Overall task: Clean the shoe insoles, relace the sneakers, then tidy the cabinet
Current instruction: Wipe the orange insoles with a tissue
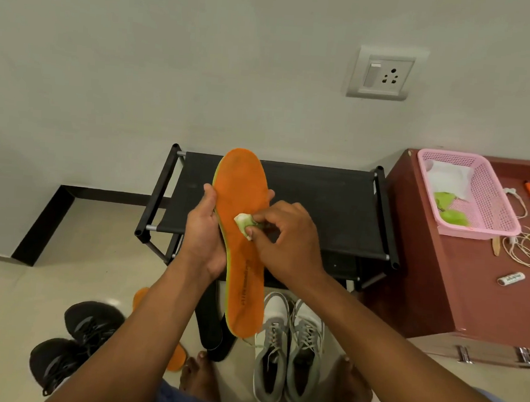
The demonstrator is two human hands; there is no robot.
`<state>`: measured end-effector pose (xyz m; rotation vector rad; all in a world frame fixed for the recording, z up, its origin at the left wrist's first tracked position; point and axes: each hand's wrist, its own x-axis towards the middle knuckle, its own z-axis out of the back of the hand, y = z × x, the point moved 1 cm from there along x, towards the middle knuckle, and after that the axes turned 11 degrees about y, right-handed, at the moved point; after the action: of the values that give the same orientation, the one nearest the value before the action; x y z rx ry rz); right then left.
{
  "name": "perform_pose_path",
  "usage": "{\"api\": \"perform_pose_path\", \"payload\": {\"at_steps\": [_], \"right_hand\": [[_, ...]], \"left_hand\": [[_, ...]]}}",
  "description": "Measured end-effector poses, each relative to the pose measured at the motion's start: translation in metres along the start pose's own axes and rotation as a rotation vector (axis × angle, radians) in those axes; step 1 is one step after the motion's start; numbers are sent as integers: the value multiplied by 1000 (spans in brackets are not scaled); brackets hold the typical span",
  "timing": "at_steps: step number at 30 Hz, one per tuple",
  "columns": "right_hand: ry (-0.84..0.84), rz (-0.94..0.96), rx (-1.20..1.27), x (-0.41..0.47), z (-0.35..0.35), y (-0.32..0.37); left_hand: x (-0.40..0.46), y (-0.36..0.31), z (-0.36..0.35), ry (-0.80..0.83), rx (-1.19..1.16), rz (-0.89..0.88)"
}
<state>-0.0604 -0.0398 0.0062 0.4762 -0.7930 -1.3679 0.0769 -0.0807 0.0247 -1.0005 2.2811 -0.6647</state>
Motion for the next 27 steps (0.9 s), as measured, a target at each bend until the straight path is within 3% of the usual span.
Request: {"api": "perform_pose_path", "payload": {"at_steps": [4,10,22,27], "right_hand": [[105,37,44,-8,-9,14],[117,-44,172,-9,-11,17],[-149,-218,175,6,13,-3],[-139,-275,192,6,11,-3]], "left_hand": [[3,-7,16,-25,-87,-71],[4,-10,14,-59,-85,-132],[3,19,-14,55,62,31],[4,28,-17,0,151,0]]}}
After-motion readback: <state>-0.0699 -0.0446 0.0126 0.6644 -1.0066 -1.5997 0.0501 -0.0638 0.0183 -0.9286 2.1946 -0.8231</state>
